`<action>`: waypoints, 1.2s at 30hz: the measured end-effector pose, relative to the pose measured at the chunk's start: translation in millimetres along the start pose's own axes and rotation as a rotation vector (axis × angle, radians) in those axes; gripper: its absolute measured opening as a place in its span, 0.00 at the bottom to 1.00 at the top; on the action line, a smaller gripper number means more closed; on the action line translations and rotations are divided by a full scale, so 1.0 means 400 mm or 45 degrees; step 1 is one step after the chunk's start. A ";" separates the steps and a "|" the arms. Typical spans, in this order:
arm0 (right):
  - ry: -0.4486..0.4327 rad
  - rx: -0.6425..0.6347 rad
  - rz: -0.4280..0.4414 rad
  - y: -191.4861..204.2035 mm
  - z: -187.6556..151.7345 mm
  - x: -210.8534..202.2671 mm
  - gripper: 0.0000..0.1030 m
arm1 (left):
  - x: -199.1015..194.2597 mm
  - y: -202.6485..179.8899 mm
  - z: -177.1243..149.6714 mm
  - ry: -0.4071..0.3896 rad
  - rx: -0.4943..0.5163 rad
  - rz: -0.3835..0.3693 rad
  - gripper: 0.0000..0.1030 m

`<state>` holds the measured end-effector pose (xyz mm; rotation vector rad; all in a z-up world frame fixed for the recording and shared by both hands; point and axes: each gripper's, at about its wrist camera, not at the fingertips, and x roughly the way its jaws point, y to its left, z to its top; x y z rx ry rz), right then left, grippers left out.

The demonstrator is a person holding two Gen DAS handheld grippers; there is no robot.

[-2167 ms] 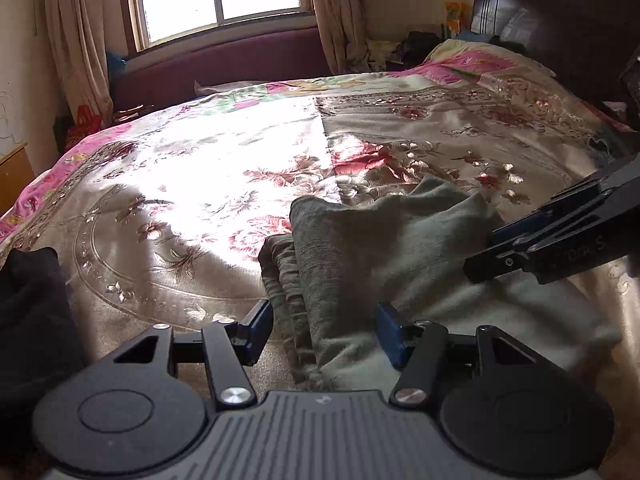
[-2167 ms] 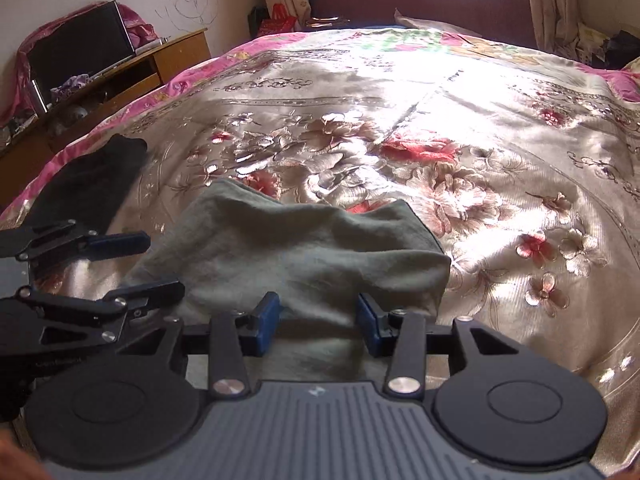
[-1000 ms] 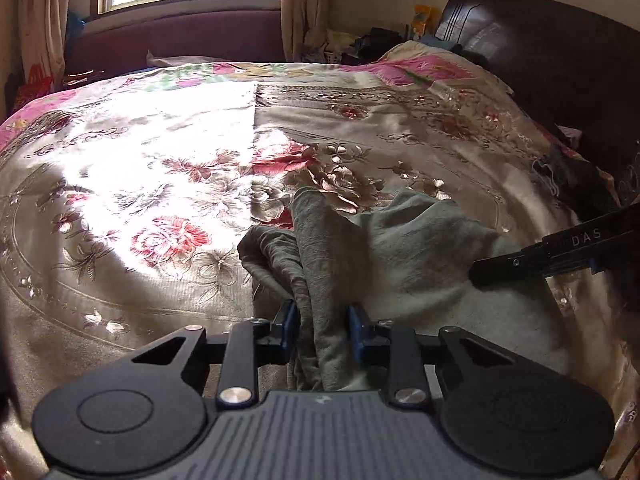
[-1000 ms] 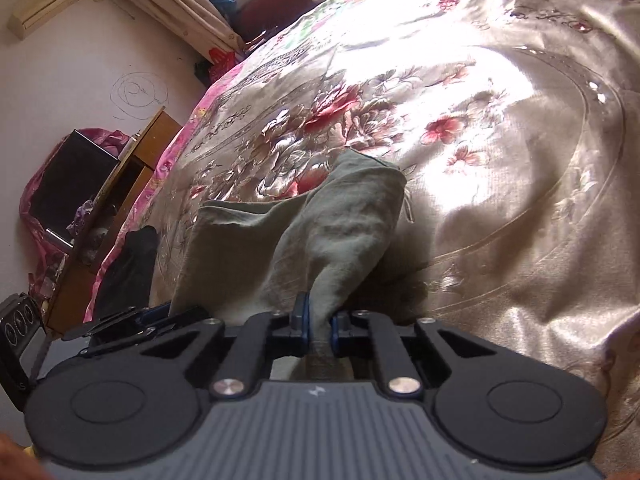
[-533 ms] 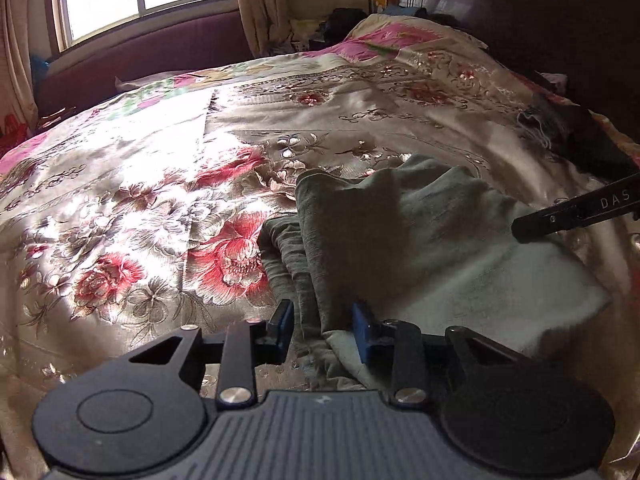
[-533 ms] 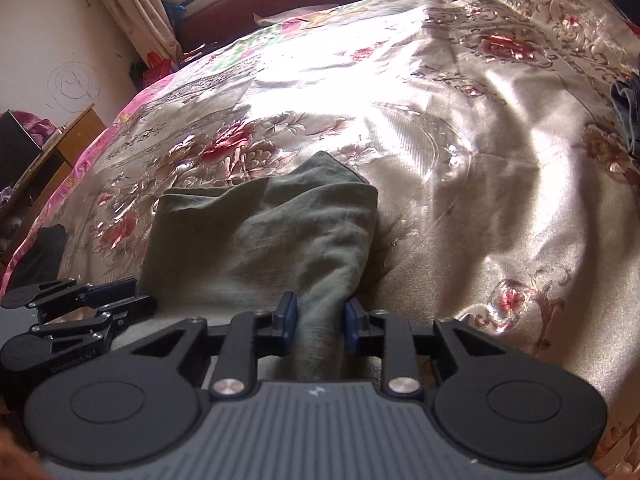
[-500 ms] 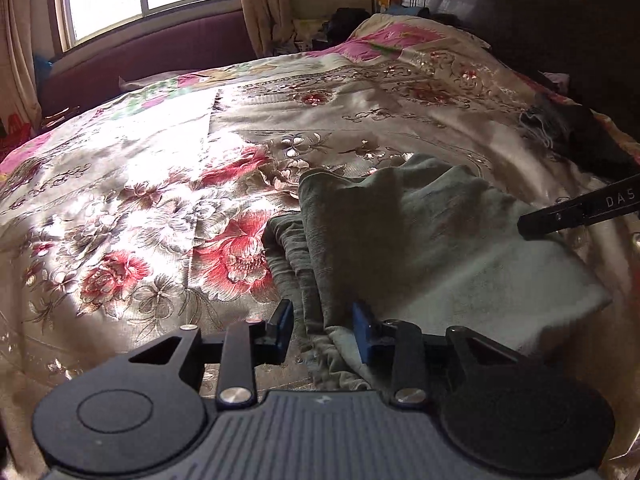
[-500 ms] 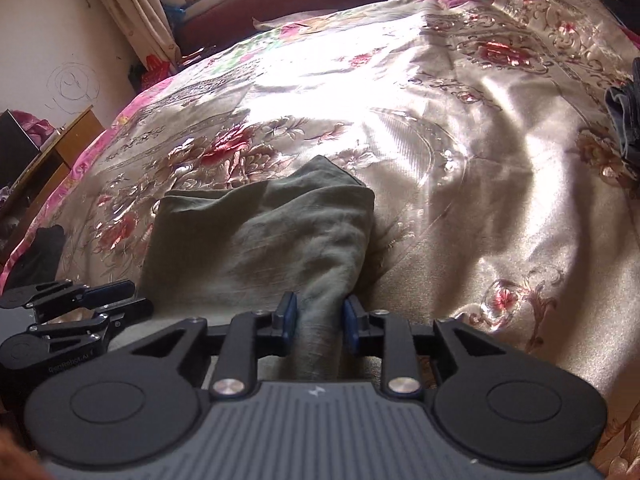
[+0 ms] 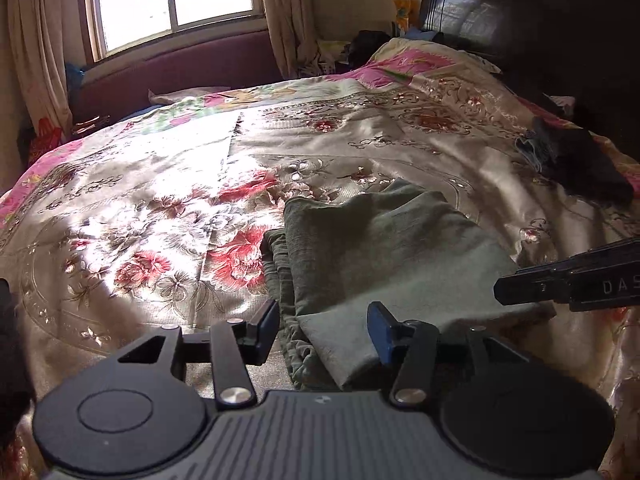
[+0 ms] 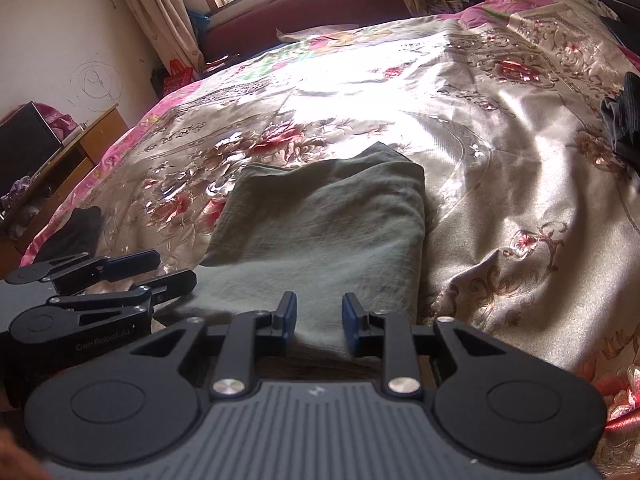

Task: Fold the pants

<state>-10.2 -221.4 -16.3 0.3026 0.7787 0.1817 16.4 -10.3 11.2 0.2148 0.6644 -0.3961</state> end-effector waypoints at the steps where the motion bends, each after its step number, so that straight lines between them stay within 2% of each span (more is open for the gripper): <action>1: -0.002 -0.001 0.007 0.007 -0.003 -0.006 0.27 | -0.008 -0.006 0.000 -0.008 0.009 0.004 0.62; 13: -0.007 0.014 0.009 0.031 -0.027 -0.040 0.27 | -0.070 -0.029 -0.009 -0.060 0.024 0.020 0.67; 27: 0.029 0.002 -0.004 0.043 -0.049 -0.037 0.28 | -0.084 -0.029 -0.027 -0.057 0.007 0.026 0.68; 29: 0.030 -0.003 -0.002 0.046 -0.052 -0.039 0.28 | -0.085 -0.029 -0.030 -0.054 -0.001 0.027 0.75; 33: 0.027 -0.010 0.003 0.053 -0.057 -0.044 0.28 | -0.090 -0.032 -0.035 -0.057 -0.019 0.029 0.81; 36: 0.020 -0.012 0.004 0.057 -0.062 -0.050 0.28 | -0.094 -0.033 -0.040 -0.060 -0.043 0.038 0.89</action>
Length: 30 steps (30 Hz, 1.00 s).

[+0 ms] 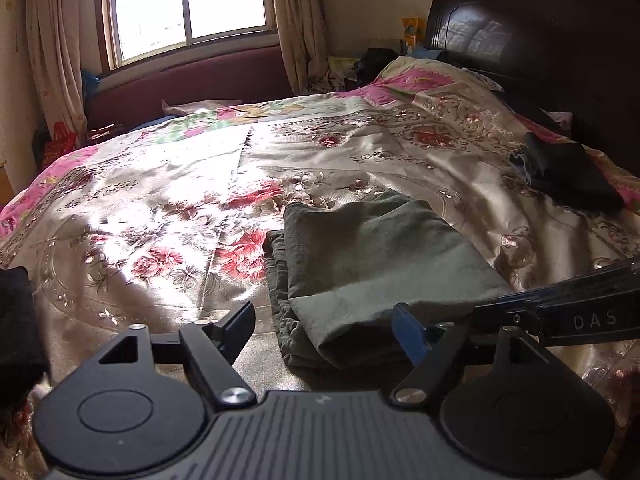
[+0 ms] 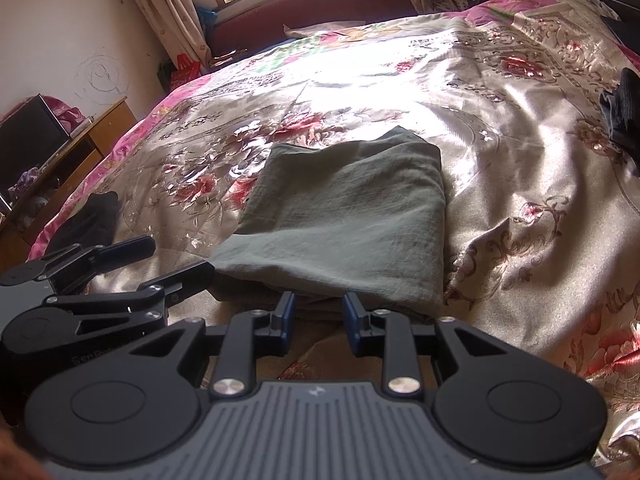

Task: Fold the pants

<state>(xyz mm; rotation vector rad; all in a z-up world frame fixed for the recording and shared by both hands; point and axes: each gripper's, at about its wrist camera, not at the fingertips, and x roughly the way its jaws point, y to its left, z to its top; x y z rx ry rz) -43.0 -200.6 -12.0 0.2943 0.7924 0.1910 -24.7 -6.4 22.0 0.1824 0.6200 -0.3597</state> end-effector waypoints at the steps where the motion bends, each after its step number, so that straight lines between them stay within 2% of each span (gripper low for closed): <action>1: -0.002 0.001 0.001 -0.001 -0.001 -0.002 0.28 | 0.000 0.000 -0.001 0.000 -0.004 0.011 0.93; 5: -0.005 0.004 0.006 0.000 -0.006 -0.009 0.28 | -0.006 -0.005 -0.005 -0.008 -0.002 0.069 0.99; 12: -0.020 0.004 0.008 0.009 -0.021 -0.026 0.28 | -0.030 -0.001 -0.013 -0.060 -0.038 0.115 1.00; 21: -0.029 0.004 0.008 0.020 -0.050 -0.035 0.28 | -0.026 -0.002 -0.041 0.013 -0.061 0.149 1.00; 30: -0.033 -0.022 0.012 0.038 -0.094 -0.041 0.31 | -0.047 -0.029 -0.072 0.038 -0.049 0.161 1.00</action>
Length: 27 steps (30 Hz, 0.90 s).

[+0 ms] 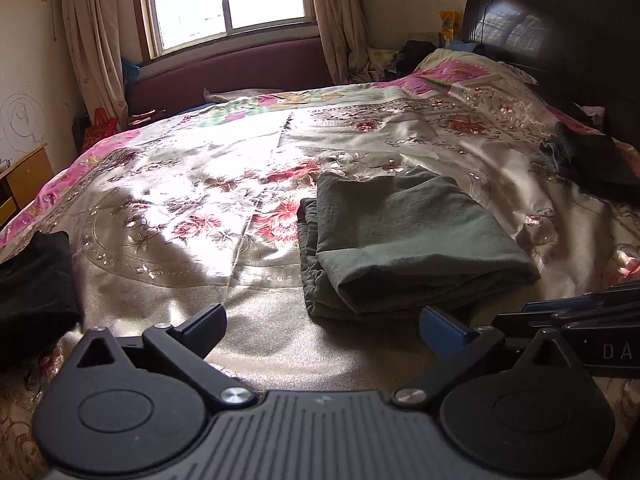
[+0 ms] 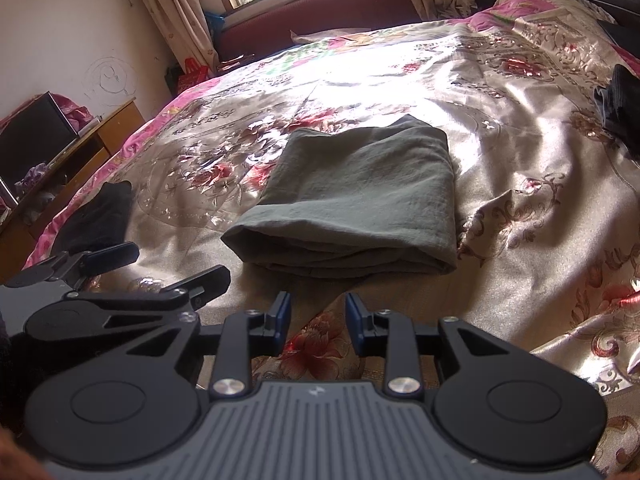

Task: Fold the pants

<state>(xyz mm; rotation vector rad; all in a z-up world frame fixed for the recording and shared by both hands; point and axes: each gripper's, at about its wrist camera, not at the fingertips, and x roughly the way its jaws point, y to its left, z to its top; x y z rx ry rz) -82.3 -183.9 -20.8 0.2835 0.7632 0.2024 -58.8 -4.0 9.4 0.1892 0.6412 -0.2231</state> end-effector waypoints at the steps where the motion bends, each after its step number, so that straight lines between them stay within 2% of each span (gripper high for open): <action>1: -0.007 0.001 0.002 0.000 -0.003 -0.002 0.31 | -0.002 0.001 -0.002 0.005 -0.003 -0.001 1.00; 6: -0.017 0.023 0.029 -0.009 -0.012 -0.008 0.31 | -0.010 -0.001 -0.007 0.018 -0.015 0.003 1.00; 15: -0.035 0.054 0.066 -0.026 -0.025 -0.016 0.32 | -0.016 -0.033 -0.004 0.027 0.042 0.049 1.00; 24: -0.026 0.075 0.166 -0.041 -0.033 -0.009 0.32 | -0.045 -0.062 0.010 0.050 0.135 0.192 1.00; 27: -0.057 0.093 0.182 -0.057 -0.034 -0.032 0.32 | -0.055 -0.084 0.023 0.040 0.155 0.194 1.00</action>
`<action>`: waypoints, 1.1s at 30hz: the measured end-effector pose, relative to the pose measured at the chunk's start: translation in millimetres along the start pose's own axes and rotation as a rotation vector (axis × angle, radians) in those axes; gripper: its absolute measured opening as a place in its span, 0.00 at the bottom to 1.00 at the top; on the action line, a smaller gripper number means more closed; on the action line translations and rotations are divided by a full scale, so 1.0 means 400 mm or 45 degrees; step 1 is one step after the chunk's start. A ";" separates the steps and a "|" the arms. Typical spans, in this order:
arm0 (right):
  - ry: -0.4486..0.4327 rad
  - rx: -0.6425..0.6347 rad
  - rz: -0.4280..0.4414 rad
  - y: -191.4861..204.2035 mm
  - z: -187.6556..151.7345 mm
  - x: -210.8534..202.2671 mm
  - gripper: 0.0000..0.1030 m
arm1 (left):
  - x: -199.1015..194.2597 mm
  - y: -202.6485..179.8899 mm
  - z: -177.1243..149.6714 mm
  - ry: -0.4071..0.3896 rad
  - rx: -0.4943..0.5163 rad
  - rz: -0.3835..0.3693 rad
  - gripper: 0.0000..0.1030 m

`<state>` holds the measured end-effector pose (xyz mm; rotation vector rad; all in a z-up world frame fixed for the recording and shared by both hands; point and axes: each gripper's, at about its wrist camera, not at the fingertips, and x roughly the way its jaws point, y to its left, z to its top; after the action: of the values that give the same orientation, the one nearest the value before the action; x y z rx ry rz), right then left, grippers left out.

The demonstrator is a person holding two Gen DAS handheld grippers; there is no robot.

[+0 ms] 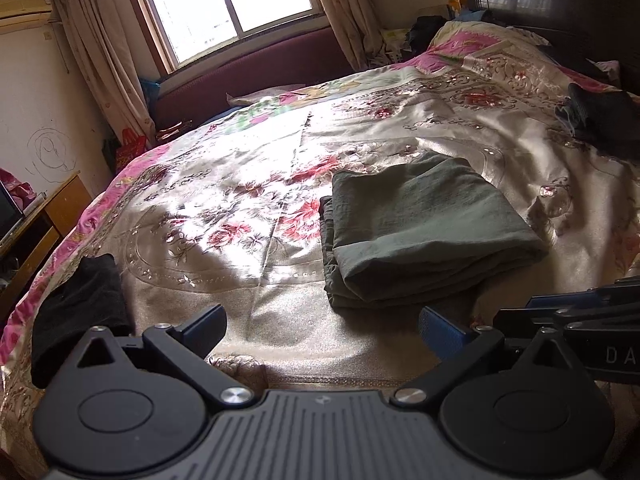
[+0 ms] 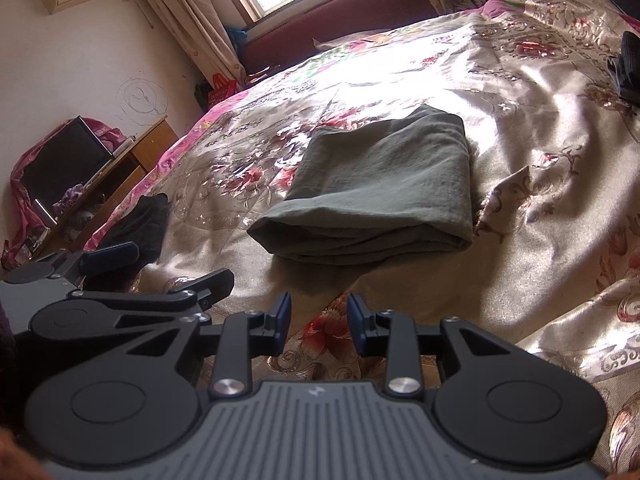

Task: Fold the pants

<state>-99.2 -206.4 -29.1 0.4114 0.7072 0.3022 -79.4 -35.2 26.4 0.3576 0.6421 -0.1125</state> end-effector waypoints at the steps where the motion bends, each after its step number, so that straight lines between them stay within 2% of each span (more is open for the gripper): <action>1: -0.014 0.004 -0.002 -0.004 0.001 -0.008 0.32 | -0.003 -0.008 0.006 -0.009 0.009 -0.004 1.00; 6: -0.077 0.046 -0.040 -0.015 0.010 -0.045 0.32 | -0.017 -0.038 0.022 -0.060 0.047 -0.016 1.00; 12: -0.076 0.035 -0.105 0.001 0.013 -0.047 0.32 | 0.001 -0.019 0.014 -0.047 -0.018 -0.094 1.00; 21: -0.026 0.026 -0.161 0.010 0.029 -0.008 0.32 | 0.065 0.002 0.003 0.011 -0.118 -0.163 1.00; 33: 0.090 0.010 -0.197 0.017 0.061 0.103 0.32 | 0.180 0.040 -0.010 0.106 -0.241 -0.178 1.00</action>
<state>-53.8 -190.4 -32.2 0.3522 0.8047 0.1687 -20.8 -18.4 -15.4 0.1353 0.7539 -0.1697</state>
